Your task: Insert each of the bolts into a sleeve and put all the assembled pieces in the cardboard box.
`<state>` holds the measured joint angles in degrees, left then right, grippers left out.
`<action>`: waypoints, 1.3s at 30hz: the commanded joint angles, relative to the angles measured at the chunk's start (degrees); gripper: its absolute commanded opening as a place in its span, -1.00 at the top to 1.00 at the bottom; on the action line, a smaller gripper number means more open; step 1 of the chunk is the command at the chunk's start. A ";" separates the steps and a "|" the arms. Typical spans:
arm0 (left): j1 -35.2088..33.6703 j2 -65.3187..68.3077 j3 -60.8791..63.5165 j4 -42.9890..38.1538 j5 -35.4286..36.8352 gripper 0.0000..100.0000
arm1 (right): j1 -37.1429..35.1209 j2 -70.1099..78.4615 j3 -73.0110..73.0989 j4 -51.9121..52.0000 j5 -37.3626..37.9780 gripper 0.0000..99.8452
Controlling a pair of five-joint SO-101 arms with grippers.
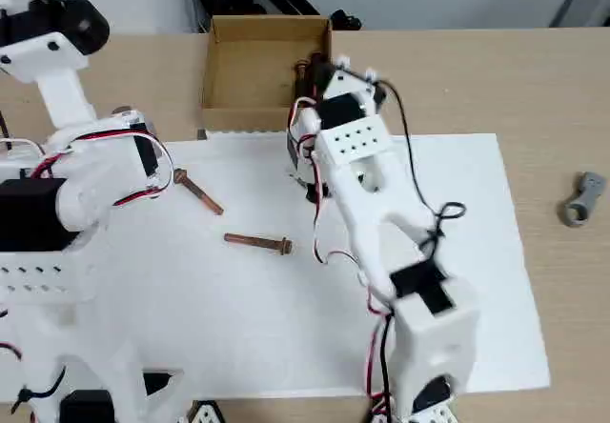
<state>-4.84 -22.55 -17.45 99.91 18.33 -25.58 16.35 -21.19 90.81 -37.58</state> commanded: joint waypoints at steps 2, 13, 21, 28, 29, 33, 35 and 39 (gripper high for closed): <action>-0.09 -1.85 -0.22 -0.44 -0.35 0.99 | -2.86 -14.29 -1.23 4.70 15.74 0.99; 0.26 -1.93 -0.22 -5.63 -0.44 0.99 | -7.08 -44.53 1.14 3.82 31.56 0.99; 6.86 -2.02 -0.48 -12.84 -0.35 0.99 | -7.25 -61.41 10.02 3.74 32.18 0.99; 14.86 -2.02 -0.48 -21.89 -0.35 0.99 | -7.25 -83.03 37.19 -15.52 32.09 0.99; 15.38 -2.02 -0.48 -23.12 -0.35 0.99 | -7.25 -86.73 42.55 -20.44 32.09 0.99; 17.76 -2.02 -0.48 -26.90 -0.26 0.99 | -7.08 -99.56 65.14 -42.95 31.82 0.99; 19.60 -2.02 -0.48 -27.69 -0.26 0.99 | -7.16 -103.87 74.55 -51.21 31.91 0.99; 24.18 -2.02 -0.57 -28.04 -0.26 0.99 | -7.16 -105.10 85.19 -59.47 31.91 0.99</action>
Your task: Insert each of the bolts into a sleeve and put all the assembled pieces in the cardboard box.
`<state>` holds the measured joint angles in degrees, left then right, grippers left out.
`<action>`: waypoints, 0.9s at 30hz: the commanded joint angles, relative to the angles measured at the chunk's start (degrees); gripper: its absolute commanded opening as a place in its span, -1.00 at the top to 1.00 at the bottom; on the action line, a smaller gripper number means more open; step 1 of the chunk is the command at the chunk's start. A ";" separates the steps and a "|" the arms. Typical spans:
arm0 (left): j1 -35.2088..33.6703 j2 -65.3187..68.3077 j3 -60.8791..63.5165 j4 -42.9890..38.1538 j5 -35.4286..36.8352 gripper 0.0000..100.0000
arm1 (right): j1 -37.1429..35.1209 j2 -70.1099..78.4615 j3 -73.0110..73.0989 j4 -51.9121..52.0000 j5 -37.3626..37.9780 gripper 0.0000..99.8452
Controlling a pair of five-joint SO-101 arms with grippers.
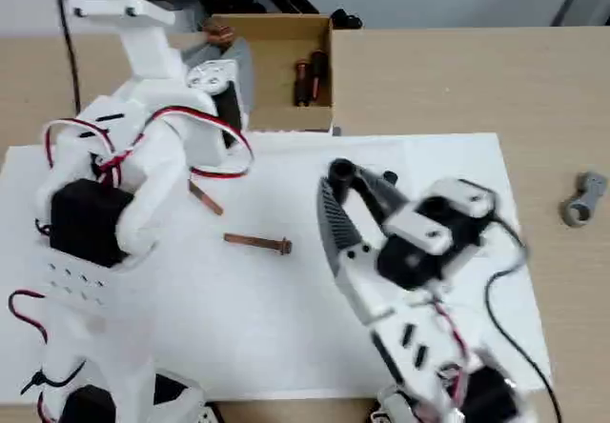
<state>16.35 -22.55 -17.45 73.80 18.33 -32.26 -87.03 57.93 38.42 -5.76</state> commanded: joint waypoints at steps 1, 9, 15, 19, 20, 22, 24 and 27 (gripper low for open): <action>4.04 -2.02 -0.57 -1.93 -0.26 0.99 | -0.57 -1.63 7.65 -8.92 0.09 0.99; 12.84 -2.02 -3.74 -1.85 -0.79 0.99 | -0.57 0.48 15.03 -18.42 0.09 0.99; 16.35 -2.02 -3.74 -0.62 -4.40 0.99 | -0.57 0.04 15.21 -18.77 0.35 0.99; 16.35 -1.93 -3.74 1.49 -4.31 0.99 | -0.57 0.22 15.21 -18.77 0.35 0.99; 16.35 -1.93 -3.74 2.02 -4.31 0.99 | -0.57 0.31 15.21 -18.77 0.35 0.99; 16.35 -1.93 -3.74 3.25 -4.31 0.99 | -0.57 0.40 15.21 -18.77 0.35 0.99; 16.35 -2.02 -3.74 4.04 -4.31 0.99 | -0.57 0.40 15.21 -18.77 0.35 0.99; 16.35 -2.02 -3.74 4.66 -4.31 0.99 | -0.57 0.40 15.21 -18.51 0.35 0.99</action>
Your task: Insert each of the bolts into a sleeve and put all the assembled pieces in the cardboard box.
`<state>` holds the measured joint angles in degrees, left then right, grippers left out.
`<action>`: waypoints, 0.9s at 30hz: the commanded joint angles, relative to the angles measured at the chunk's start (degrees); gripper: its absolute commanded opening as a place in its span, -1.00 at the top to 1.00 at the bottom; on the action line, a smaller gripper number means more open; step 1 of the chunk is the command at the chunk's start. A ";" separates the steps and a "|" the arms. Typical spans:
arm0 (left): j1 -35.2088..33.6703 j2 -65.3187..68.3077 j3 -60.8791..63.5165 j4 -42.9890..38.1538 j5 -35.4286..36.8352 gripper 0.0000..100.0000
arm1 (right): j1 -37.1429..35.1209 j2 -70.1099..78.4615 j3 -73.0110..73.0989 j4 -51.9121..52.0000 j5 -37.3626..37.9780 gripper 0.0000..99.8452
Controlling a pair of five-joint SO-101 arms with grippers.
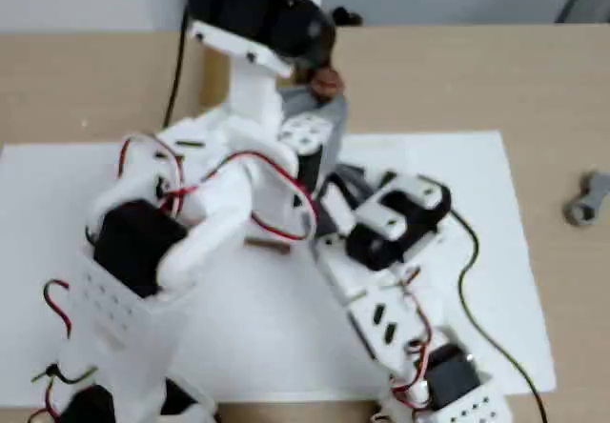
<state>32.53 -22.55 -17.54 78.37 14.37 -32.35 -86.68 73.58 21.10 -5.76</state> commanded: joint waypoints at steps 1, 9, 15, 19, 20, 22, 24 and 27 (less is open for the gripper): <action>0.18 -2.02 -3.65 0.09 -0.35 0.99 | -0.48 0.04 -0.44 -1.19 0.35 0.99; 0.18 -1.85 -2.07 -0.26 -0.35 0.99 | -0.48 -0.31 -0.53 -0.92 0.35 0.99; 0.18 -2.02 1.19 -0.44 -0.35 0.99 | -0.48 -0.40 -0.53 -0.92 0.35 0.99; 0.18 -1.85 1.27 -0.44 -0.35 0.99 | -0.48 -0.40 -0.53 -0.84 0.35 0.99; 0.18 -1.85 1.27 -0.44 -0.35 0.99 | -0.48 -0.40 -0.53 -0.84 0.35 0.99; 0.09 -1.76 1.45 -0.88 -0.35 0.99 | -0.48 -0.40 -0.53 -0.84 0.35 0.99; 0.09 -2.02 3.30 -2.46 -0.35 0.99 | -0.48 -0.40 -0.62 -0.84 0.35 0.99; 0.09 -2.02 6.02 -3.78 -0.35 0.99 | -0.48 -0.40 -0.62 -0.84 0.35 0.99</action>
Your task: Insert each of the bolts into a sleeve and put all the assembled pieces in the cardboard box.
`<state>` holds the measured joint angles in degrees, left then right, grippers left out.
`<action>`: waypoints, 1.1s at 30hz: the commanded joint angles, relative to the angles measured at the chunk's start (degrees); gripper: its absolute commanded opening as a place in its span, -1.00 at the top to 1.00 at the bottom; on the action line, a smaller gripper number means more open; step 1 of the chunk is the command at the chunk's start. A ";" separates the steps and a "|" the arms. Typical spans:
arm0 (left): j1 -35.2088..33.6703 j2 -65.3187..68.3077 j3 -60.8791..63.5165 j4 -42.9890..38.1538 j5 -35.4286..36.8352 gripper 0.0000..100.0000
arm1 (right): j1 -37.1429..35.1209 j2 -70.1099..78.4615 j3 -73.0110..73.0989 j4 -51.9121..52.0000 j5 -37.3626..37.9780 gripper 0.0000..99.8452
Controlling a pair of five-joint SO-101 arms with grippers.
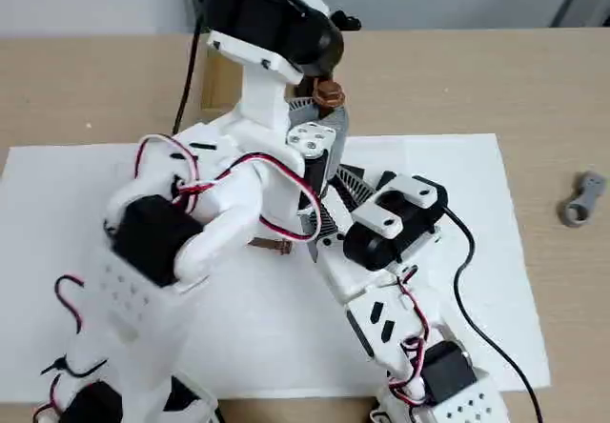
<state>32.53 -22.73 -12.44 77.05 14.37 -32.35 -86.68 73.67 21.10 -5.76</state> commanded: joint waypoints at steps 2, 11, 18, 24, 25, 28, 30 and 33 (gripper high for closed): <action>0.09 -1.85 3.03 -4.04 -0.35 0.99 | -0.48 -0.40 -0.70 -0.84 0.35 0.99; -3.25 -9.32 13.93 -8.88 -0.35 0.99 | -0.48 -0.40 -0.70 -0.75 0.35 0.99; -2.99 -16.88 19.21 -9.14 -0.26 0.99 | -0.48 -0.22 -0.79 -0.75 0.35 0.99; -2.99 -16.53 19.65 -8.79 -0.09 0.86 | -0.48 0.13 -0.79 -0.57 0.44 1.00; -3.25 -16.26 19.65 -8.70 1.14 0.78 | -0.57 0.13 -0.79 -0.13 0.44 1.00; -3.34 -14.95 19.21 -7.21 6.51 0.67 | -1.10 0.13 -2.20 2.24 0.44 1.00; -3.25 -13.54 19.38 -7.12 6.59 0.66 | -1.89 0.13 -3.25 3.91 0.44 1.00; -3.34 -12.31 19.12 -7.12 6.42 0.65 | -2.15 0.13 -3.60 4.88 0.44 1.00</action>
<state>29.54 -35.56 7.43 69.85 20.35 -34.11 -86.51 73.85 25.76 -5.76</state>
